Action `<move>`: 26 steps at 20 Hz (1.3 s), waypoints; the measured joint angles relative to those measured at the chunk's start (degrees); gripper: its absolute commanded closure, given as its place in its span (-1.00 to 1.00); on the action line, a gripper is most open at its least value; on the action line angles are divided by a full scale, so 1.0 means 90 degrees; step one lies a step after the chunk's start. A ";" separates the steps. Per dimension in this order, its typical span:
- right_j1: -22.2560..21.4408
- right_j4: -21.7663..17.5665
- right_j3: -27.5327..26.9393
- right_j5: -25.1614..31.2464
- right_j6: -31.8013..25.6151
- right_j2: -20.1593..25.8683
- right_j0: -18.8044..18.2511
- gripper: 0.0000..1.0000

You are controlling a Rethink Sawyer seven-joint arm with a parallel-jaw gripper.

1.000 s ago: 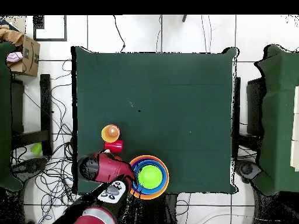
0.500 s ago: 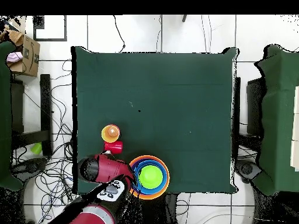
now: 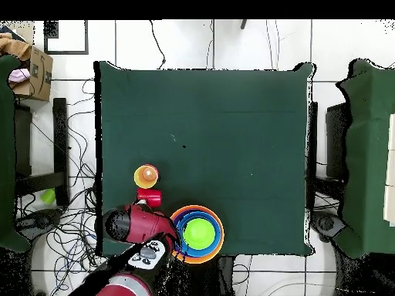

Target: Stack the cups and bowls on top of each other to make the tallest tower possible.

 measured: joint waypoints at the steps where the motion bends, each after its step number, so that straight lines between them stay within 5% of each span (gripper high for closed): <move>1: -0.0056 0.0000 0.0026 0.0007 0.0000 0.0001 0.0001 1.00; 10: -0.1457 -0.0018 0.0431 0.0699 0.0000 -0.0016 -0.0150 1.00; 17: -0.2527 -0.0235 0.0442 0.1870 0.0000 -0.0254 -0.0590 1.00; 26: -0.2609 -0.0544 -0.0090 0.2547 0.0000 -0.0562 -0.1012 1.00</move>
